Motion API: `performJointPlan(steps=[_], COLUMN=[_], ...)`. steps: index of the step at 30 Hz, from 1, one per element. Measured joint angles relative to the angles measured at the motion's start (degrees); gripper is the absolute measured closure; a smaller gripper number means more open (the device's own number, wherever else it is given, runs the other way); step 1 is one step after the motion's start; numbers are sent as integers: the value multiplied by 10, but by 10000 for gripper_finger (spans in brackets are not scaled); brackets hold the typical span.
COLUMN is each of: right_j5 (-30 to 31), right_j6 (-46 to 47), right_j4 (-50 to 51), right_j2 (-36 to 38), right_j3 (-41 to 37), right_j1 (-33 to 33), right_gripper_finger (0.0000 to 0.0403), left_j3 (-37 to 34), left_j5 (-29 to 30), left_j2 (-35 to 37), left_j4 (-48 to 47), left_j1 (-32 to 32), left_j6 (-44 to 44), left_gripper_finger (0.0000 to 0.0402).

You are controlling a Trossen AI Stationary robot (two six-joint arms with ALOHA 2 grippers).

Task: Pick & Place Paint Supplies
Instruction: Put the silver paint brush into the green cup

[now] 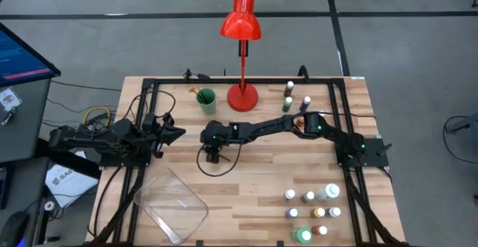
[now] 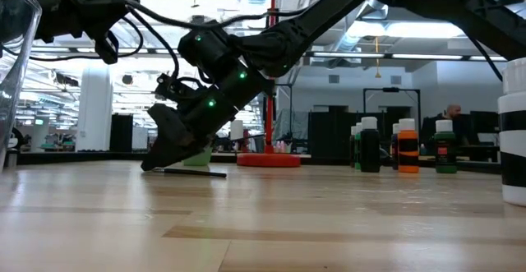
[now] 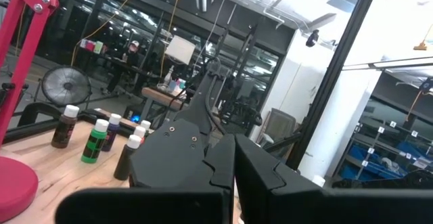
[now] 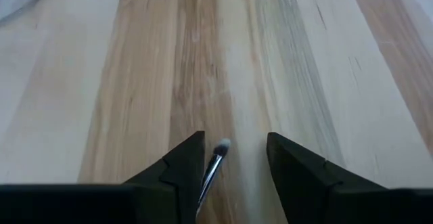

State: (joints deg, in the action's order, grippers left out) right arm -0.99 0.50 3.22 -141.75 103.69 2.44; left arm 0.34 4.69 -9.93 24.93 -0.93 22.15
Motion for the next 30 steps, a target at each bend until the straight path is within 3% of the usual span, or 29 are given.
performJointPlan(steps=[8,17,30], right_j5=[14,18,5], right_j6=[15,26,92], right_j4=[6,46,101], right_j2=[0,3,38], right_j3=[-2,0,-6], right_j1=[0,0,-1], right_gripper_finger=[270,394,402], left_j3=[0,0,0], left_j5=[0,3,2], left_j2=[0,0,0], left_j4=[0,0,0], left_j1=[0,0,0], left_j6=[0,0,0], left_gripper_finger=[401,401,401])
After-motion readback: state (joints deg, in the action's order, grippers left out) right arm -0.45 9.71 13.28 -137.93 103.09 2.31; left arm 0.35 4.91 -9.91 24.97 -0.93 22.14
